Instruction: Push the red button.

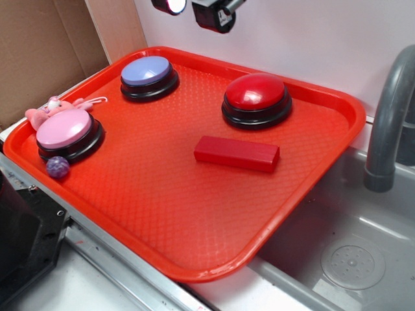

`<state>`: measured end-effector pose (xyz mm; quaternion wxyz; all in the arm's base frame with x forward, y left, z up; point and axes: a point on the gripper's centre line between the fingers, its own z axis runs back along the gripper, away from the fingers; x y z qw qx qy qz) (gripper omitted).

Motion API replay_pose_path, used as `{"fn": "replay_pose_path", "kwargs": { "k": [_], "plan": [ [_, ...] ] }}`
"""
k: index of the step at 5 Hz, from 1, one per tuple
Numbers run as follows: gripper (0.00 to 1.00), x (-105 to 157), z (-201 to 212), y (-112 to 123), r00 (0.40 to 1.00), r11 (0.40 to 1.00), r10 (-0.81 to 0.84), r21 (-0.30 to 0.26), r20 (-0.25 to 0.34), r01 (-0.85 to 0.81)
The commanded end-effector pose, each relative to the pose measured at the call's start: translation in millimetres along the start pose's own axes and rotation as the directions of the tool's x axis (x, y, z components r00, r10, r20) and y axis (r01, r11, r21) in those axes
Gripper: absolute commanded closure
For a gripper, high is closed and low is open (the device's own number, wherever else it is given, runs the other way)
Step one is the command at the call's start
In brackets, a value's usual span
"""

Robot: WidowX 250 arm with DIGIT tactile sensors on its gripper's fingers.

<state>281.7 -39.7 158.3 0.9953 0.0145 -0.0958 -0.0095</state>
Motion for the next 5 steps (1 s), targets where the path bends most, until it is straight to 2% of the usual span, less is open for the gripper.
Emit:
{"fn": "replay_pose_path", "kwargs": {
  "k": [1, 5],
  "plan": [
    [0.0, -8.8, 24.6, 5.3, 0.999, 0.999, 0.037, 0.006, 0.037, -0.037],
    [0.0, -11.2, 31.6, 6.9, 0.999, 0.999, 0.046, 0.006, 0.027, -0.046]
  ]
}}
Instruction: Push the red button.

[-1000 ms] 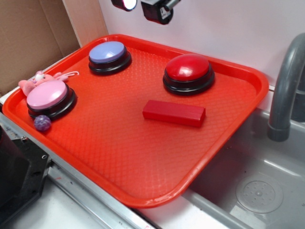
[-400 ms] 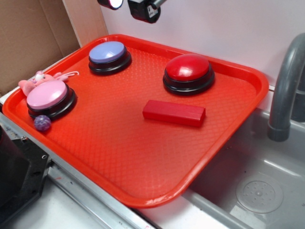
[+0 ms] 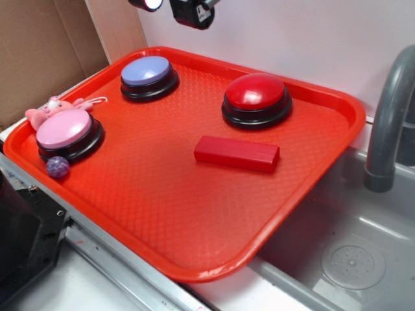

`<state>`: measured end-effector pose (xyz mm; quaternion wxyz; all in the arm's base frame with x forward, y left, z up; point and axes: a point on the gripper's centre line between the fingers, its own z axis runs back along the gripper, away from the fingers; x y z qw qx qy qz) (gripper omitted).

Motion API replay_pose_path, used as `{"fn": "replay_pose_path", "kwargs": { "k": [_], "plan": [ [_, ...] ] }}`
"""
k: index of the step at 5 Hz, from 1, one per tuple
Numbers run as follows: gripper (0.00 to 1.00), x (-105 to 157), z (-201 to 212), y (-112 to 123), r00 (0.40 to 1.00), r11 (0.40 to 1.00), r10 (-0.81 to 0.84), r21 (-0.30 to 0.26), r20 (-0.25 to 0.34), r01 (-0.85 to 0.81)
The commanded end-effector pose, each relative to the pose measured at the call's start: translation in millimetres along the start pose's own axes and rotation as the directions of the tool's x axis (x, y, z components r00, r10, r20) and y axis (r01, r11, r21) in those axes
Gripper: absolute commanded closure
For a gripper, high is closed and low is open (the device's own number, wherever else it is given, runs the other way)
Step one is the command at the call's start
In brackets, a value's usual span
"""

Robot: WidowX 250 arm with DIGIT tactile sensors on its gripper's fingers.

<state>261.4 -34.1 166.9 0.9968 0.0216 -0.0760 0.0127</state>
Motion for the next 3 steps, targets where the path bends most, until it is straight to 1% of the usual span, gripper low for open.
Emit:
{"fn": "replay_pose_path", "kwargs": {
  "k": [1, 2, 3],
  "plan": [
    [0.0, 3.5, 23.0, 2.7, 0.998, 1.0, 0.013, -0.019, 0.066, -0.012],
    [0.0, -0.4, 27.0, 4.6, 0.998, 0.999, 0.031, -0.021, 0.061, -0.03],
    [0.0, -2.7, 29.2, 4.2, 0.998, 0.999, 0.04, -0.012, 0.056, -0.04]
  ]
}}
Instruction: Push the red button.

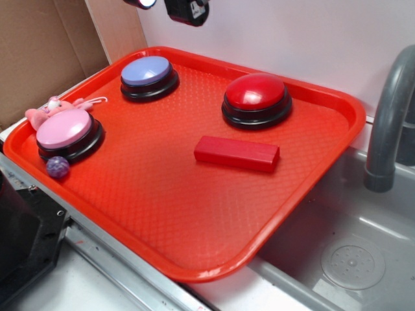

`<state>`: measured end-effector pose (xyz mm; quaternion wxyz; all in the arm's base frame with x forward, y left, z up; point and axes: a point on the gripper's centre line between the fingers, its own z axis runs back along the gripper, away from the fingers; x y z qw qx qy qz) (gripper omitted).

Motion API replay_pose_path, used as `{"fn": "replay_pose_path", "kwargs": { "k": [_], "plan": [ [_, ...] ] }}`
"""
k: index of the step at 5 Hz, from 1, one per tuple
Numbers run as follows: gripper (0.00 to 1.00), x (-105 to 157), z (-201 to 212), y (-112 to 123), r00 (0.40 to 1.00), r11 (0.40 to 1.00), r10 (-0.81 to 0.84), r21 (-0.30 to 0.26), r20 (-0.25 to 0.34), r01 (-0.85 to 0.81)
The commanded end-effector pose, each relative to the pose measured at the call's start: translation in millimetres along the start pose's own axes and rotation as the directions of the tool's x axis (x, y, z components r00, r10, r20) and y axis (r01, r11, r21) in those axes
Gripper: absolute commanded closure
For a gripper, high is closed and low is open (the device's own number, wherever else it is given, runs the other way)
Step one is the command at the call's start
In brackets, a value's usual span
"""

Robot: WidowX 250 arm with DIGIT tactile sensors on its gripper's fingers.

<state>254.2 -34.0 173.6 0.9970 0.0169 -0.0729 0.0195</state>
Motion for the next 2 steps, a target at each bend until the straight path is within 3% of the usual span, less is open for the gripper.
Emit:
{"fn": "replay_pose_path", "kwargs": {
  "k": [1, 2],
  "plan": [
    [0.0, 1.1, 25.8, 1.2, 0.999, 1.0, 0.019, -0.016, 0.037, -0.018],
    [0.0, -2.0, 30.4, 2.3, 0.999, 1.0, 0.027, -0.017, 0.03, -0.026]
  ]
}}
